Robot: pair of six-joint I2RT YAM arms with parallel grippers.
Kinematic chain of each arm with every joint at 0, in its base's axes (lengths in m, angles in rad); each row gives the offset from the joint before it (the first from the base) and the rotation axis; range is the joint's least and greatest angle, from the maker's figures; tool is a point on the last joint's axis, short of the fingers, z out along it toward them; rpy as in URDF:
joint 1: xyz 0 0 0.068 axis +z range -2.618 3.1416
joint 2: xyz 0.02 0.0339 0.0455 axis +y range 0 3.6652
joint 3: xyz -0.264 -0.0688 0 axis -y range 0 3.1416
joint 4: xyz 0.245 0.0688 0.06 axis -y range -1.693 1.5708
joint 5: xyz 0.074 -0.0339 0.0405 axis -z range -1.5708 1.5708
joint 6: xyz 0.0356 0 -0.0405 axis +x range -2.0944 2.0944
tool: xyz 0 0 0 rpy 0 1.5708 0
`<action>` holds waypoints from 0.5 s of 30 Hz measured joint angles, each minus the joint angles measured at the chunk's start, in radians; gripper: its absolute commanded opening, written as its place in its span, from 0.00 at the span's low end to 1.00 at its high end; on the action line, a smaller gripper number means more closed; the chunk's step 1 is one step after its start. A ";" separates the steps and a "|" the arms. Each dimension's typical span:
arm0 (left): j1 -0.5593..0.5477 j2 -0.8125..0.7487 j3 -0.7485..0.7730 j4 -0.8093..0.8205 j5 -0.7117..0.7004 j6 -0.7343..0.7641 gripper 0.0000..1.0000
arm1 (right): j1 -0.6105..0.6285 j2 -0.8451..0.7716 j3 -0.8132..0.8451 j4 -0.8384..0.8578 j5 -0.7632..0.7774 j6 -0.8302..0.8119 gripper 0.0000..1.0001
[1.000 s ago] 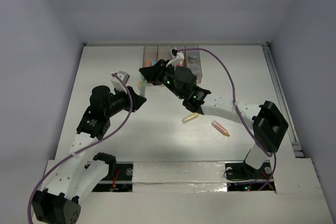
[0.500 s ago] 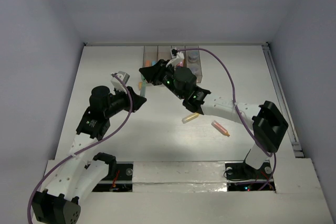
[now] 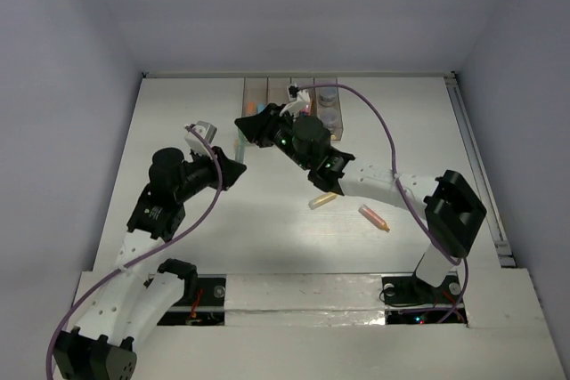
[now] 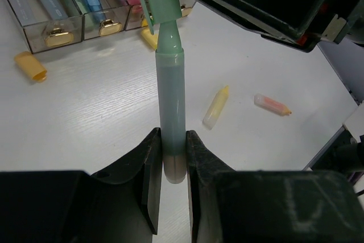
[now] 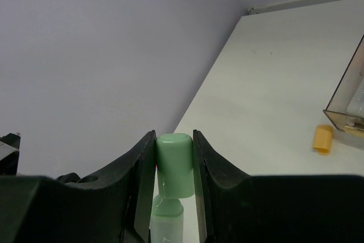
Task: Sort the stationery into containers
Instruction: Close the pen cap on the pen.
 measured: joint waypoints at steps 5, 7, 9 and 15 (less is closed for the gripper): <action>-0.005 -0.003 0.000 -0.001 -0.028 0.000 0.00 | 0.013 0.000 -0.011 0.019 0.005 0.008 0.13; -0.006 -0.003 0.000 -0.002 -0.039 0.000 0.00 | 0.025 0.000 -0.013 0.024 0.014 0.008 0.12; -0.006 -0.007 0.000 -0.002 -0.049 0.000 0.00 | 0.043 0.000 -0.014 0.025 0.034 0.006 0.12; -0.006 -0.054 0.000 -0.023 -0.077 -0.005 0.00 | 0.090 0.000 -0.030 0.082 0.115 0.003 0.12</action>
